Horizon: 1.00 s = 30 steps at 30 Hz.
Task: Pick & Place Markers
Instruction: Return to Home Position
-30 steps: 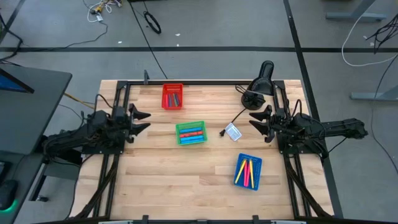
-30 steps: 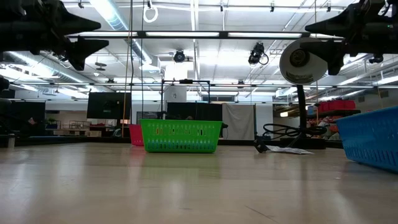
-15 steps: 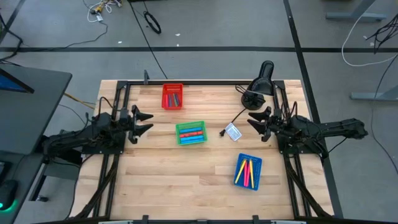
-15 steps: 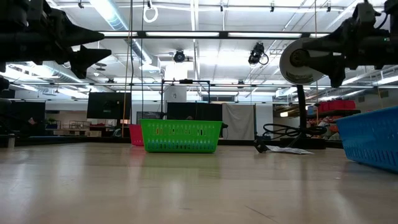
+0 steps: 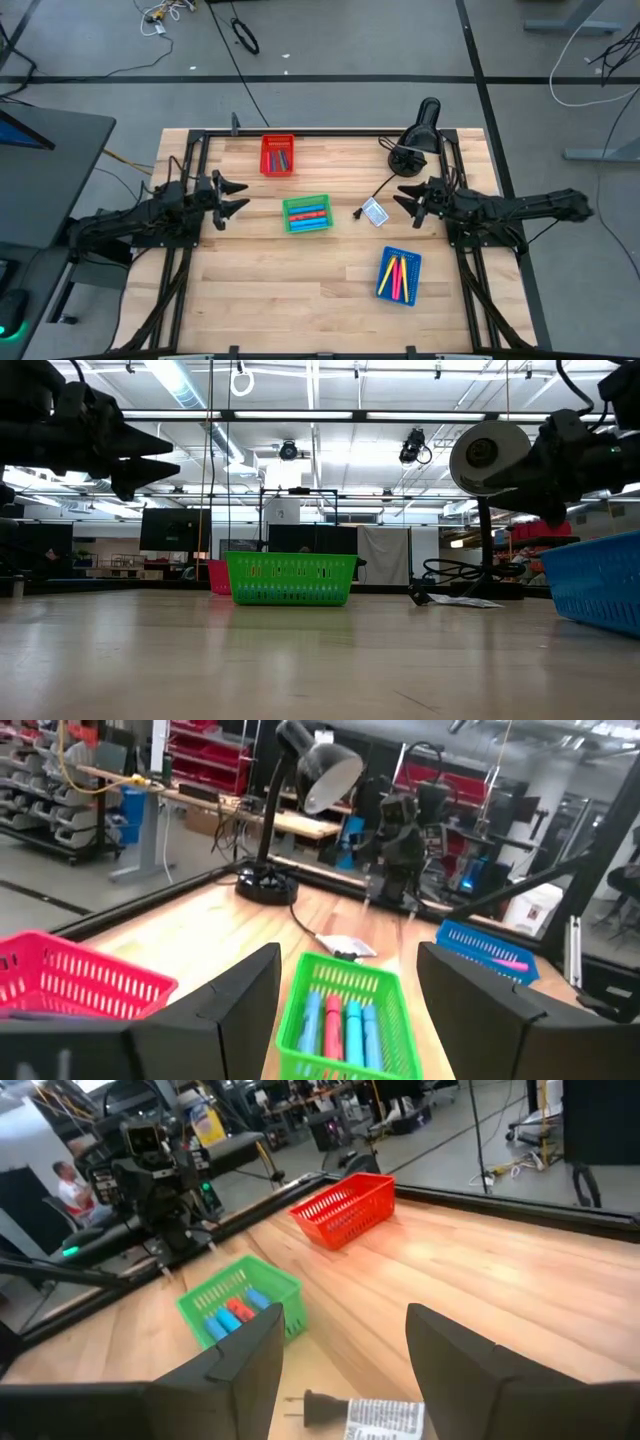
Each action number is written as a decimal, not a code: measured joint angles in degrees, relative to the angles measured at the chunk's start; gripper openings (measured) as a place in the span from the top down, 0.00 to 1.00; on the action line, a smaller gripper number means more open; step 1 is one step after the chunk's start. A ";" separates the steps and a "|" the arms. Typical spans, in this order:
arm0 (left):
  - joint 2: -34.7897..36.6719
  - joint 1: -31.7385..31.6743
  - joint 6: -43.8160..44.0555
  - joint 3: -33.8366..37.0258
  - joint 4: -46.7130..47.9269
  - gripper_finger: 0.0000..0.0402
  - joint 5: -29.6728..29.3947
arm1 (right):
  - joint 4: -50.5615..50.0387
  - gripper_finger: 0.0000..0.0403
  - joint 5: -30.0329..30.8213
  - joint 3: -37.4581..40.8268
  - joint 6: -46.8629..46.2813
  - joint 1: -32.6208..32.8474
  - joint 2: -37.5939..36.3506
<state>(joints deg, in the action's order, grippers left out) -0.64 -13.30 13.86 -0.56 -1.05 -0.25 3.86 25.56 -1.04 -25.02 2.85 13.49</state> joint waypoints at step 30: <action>-0.46 0.00 4.93 0.09 -3.28 0.40 0.55 | -0.07 0.48 -1.53 0.02 -7.30 -0.02 3.39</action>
<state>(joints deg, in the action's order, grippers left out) -1.10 -13.30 18.79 -0.47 -4.34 0.30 3.79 24.03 -1.02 -32.32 2.83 16.88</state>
